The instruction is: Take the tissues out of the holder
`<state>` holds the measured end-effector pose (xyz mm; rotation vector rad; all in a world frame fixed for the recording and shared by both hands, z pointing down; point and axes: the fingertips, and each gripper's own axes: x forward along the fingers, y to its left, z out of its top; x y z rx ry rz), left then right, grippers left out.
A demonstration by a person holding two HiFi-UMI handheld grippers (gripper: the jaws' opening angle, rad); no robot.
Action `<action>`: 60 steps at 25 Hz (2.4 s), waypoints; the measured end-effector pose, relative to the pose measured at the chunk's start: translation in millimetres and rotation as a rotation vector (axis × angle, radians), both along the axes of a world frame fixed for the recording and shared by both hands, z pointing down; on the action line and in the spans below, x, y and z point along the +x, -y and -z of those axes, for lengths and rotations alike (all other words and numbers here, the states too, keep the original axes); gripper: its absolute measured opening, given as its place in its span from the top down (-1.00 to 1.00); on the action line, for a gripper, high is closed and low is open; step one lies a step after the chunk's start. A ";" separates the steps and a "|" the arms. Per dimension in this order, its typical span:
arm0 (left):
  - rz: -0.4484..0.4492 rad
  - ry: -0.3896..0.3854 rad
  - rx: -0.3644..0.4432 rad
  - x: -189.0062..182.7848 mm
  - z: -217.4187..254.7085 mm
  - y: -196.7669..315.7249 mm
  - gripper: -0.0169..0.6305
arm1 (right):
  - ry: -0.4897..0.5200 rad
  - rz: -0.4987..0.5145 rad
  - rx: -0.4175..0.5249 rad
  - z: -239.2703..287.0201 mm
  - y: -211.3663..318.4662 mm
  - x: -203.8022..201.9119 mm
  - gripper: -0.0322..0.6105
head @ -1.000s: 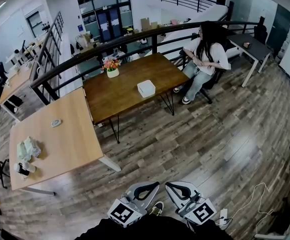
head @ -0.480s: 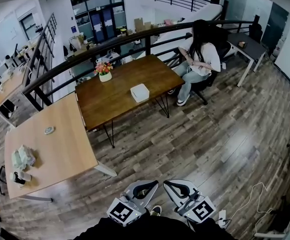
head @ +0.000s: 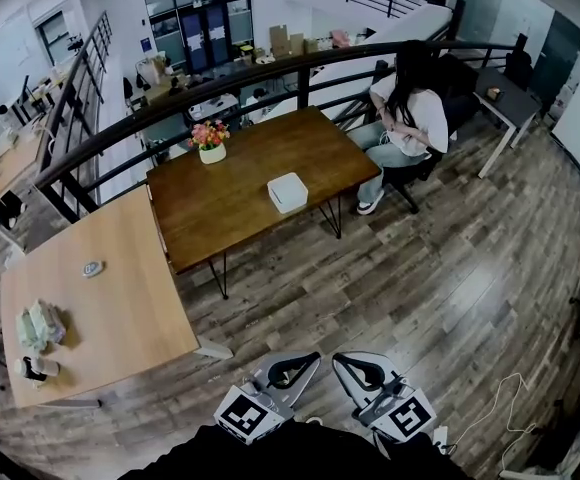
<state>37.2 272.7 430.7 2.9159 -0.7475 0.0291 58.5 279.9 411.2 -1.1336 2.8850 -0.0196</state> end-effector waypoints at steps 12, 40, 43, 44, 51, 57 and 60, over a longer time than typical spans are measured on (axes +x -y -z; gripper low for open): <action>-0.045 -0.014 -0.010 -37.3 -1.6 98.8 0.96 | -0.027 -0.045 -0.026 -3.6 95.5 -33.4 0.89; 0.048 -0.021 -0.020 -35.6 -2.7 247.0 0.96 | -0.015 0.024 -0.033 -9.7 248.4 -23.2 0.89; 0.066 0.000 -0.011 -20.8 -1.6 267.4 0.96 | -0.017 0.051 -0.037 -12.4 269.5 -8.6 0.89; 0.075 0.003 -0.013 -15.6 -1.3 274.9 0.96 | -0.017 0.060 -0.036 -12.7 277.2 -3.6 0.89; 0.116 0.017 -0.027 22.1 -1.7 324.0 0.96 | 0.000 0.119 -0.030 -10.0 330.4 29.9 0.89; 0.145 0.034 -0.040 52.3 -1.8 359.4 0.96 | 0.011 0.154 -0.032 -8.0 367.7 58.9 0.89; 0.162 0.035 -0.050 67.4 0.6 376.3 0.96 | 0.018 0.166 -0.038 -8.7 383.2 73.6 0.89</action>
